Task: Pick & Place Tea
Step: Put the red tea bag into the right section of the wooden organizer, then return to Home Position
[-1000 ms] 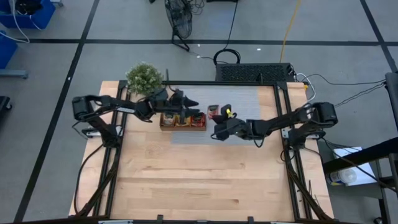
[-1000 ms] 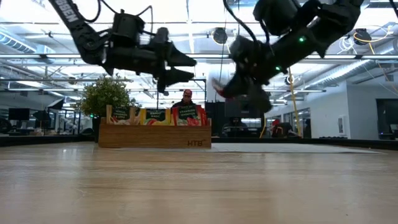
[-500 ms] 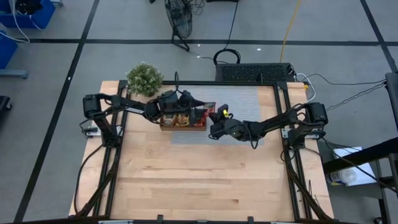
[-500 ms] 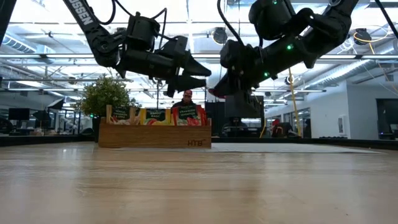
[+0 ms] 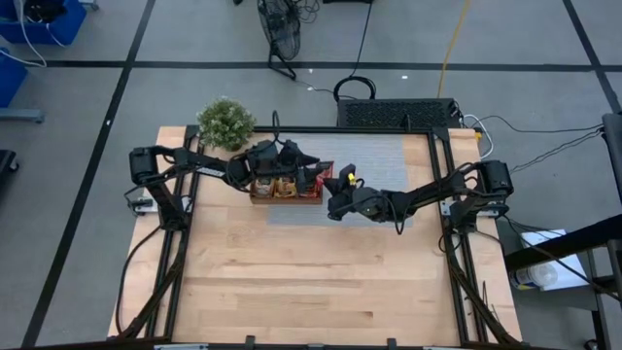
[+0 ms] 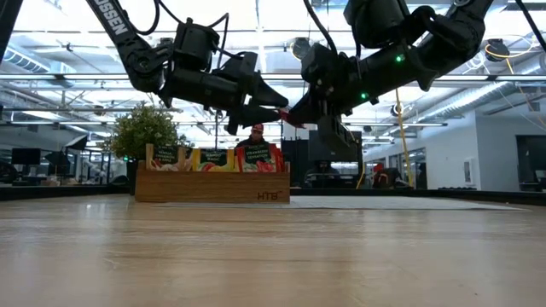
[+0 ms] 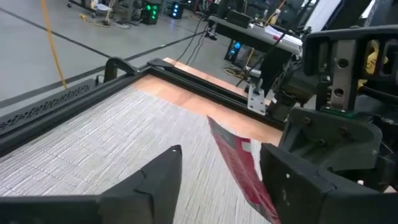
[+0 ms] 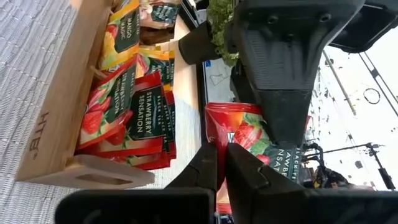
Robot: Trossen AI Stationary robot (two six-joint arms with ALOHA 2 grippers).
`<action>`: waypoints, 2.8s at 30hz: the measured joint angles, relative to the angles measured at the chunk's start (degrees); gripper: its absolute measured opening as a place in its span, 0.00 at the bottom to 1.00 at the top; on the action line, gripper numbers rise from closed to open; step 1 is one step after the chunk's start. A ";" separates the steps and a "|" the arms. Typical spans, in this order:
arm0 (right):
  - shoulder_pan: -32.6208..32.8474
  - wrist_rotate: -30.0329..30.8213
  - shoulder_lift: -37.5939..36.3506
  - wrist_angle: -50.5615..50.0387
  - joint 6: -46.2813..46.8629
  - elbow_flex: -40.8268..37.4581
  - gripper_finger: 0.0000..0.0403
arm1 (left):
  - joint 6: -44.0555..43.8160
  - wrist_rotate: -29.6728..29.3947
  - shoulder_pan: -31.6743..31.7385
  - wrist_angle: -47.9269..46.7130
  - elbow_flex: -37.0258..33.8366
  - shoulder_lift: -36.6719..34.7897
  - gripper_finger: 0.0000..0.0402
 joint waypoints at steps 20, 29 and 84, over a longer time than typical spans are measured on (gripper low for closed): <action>2.21 -4.42 -0.90 -4.22 32.08 0.00 0.21 | 40.76 11.19 0.34 -1.19 -1.03 -1.01 0.01; 2.89 -2.94 -4.71 -8.49 34.14 -0.94 0.22 | 51.44 16.86 1.57 3.54 -8.15 -1.07 0.00; 1.11 -3.17 -13.66 -18.37 46.86 -2.92 0.22 | 35.45 5.61 4.84 -24.32 -10.95 -33.15 0.46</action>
